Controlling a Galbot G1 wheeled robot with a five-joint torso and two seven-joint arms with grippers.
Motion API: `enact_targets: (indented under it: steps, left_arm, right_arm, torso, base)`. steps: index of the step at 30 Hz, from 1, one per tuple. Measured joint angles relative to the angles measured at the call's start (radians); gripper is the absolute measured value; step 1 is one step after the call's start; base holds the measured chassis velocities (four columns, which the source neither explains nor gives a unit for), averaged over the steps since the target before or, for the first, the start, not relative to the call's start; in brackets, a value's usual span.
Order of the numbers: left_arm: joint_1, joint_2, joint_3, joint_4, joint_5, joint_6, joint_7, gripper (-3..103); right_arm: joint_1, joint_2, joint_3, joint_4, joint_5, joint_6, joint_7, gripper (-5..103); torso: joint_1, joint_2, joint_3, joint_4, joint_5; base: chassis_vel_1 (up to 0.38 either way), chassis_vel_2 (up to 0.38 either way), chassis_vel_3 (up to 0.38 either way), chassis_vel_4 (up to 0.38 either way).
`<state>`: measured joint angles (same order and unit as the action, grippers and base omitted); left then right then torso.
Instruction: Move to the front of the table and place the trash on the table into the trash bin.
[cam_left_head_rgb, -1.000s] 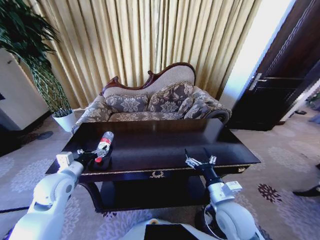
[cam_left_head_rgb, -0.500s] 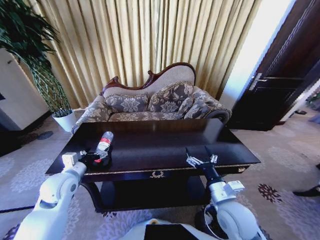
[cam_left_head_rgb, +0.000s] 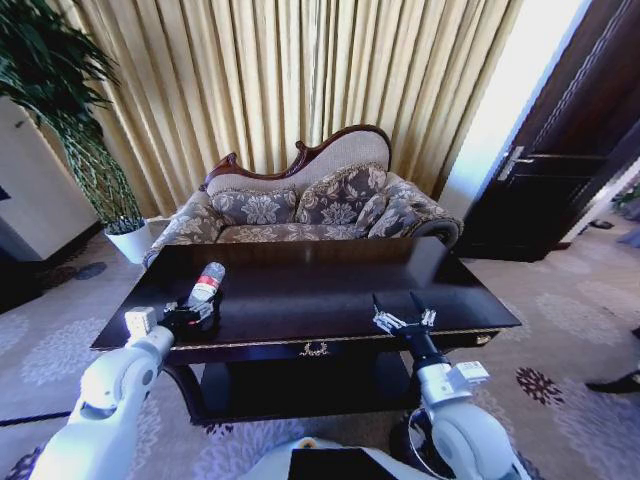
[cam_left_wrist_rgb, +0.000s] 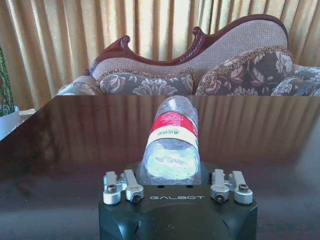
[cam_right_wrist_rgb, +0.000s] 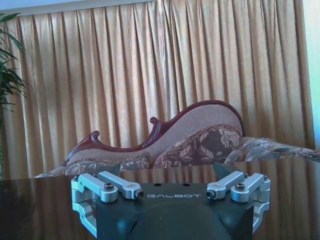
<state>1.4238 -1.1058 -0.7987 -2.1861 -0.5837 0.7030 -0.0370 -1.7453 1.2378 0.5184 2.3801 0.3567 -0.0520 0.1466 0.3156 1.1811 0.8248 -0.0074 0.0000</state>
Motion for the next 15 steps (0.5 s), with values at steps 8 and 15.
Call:
enact_targets:
  steps: [8,15]
  left_arm:
    - [0.003,0.0,-0.012,-0.008,-0.002,-0.011,0.012,40]
    - [0.01,0.003,-0.018,-0.022,0.033,-0.139,0.027,30]
  right_arm:
    - [0.006,-0.016,0.005,0.005,0.016,0.0,0.006,100]
    - [0.021,-0.049,0.005,0.026,0.077,-0.015,0.037,100]
  torso:
    - [0.0,0.0,0.0,0.0,0.0]
    - [0.0,0.0,0.0,0.0,0.0]
  base:
    - [0.0,0.0,0.0,0.0]
    - [0.0,0.0,0.0,0.0]
